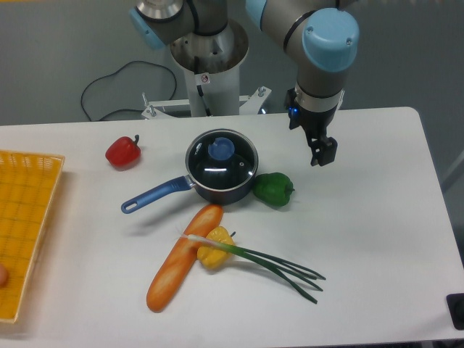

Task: Open the lid
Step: 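Move the open gripper over the glass lid of the dark saucepan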

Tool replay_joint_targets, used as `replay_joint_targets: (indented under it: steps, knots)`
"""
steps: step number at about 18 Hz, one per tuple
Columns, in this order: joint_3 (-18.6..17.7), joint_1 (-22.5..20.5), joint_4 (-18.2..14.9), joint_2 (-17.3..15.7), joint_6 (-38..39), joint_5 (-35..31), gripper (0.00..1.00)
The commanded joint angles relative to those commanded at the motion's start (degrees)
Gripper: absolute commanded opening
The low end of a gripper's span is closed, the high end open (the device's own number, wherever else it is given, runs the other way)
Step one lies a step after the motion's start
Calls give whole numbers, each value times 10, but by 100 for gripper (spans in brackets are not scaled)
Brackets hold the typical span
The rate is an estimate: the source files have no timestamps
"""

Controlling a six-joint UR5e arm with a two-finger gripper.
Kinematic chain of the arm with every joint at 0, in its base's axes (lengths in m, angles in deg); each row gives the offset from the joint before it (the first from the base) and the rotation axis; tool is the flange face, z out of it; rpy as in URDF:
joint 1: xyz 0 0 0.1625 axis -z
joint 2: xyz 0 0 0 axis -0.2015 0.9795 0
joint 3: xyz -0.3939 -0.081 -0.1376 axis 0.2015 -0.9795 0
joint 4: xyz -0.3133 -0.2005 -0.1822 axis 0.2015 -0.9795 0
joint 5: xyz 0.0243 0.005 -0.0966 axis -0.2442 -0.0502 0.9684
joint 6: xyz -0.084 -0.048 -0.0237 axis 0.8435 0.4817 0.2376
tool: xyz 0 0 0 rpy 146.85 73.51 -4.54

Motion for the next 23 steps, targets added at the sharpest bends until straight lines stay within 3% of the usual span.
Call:
replay_joint_targets:
  steps: [14,18,23]
  knots:
    - [-24,12,0,-1,7,-19,100]
    - [-48,18,0,-5,32,-17,100]
    - [-49,34,-3,-2,79,-15,100]
